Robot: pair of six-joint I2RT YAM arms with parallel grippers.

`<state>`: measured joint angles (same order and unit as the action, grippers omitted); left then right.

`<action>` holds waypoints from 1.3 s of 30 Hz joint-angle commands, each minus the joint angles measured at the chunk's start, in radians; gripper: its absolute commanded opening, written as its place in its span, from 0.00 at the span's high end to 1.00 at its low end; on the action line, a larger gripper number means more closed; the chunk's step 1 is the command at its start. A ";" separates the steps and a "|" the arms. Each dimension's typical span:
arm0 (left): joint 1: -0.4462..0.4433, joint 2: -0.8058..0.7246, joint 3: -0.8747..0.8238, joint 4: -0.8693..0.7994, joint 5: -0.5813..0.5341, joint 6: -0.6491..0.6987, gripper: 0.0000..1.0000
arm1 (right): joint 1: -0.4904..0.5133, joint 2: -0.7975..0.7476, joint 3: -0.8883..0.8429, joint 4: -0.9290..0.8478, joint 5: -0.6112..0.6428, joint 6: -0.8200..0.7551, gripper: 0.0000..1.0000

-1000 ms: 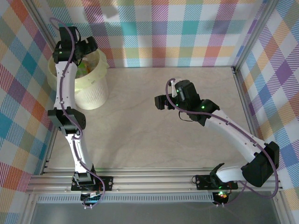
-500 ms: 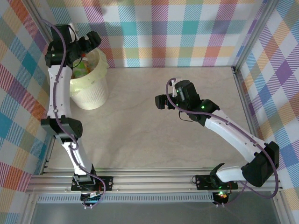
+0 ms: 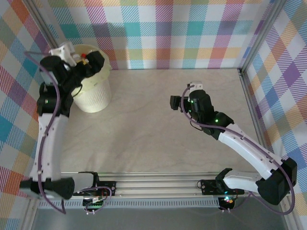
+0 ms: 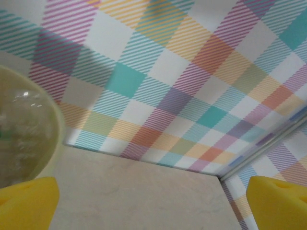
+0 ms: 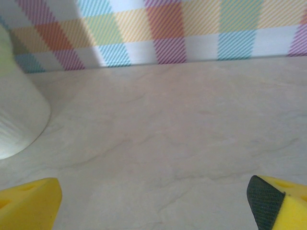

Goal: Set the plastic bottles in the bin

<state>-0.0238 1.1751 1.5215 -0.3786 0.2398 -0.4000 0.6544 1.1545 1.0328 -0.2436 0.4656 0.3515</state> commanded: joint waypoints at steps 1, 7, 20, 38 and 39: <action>0.003 -0.107 -0.142 0.037 -0.157 -0.001 0.00 | -0.028 -0.031 -0.049 0.079 0.124 -0.020 0.00; 0.006 -0.259 -0.404 -0.023 -0.443 0.000 0.00 | -0.151 -0.066 -0.186 0.175 0.154 -0.069 0.00; 0.032 -0.222 -0.899 0.274 -0.732 0.083 0.00 | -0.539 0.122 -0.392 0.380 -0.172 -0.260 0.00; 0.033 0.256 -1.135 1.126 -0.407 0.297 0.00 | -0.642 0.388 -0.671 1.175 -0.430 -0.329 0.00; 0.030 0.285 -1.129 1.146 -0.377 0.317 0.00 | -0.643 0.368 -0.649 1.101 -0.394 -0.312 0.00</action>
<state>0.0025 1.4048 0.3851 0.5587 -0.2535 -0.1566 0.0200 1.5162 0.3943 0.7227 0.0929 0.0364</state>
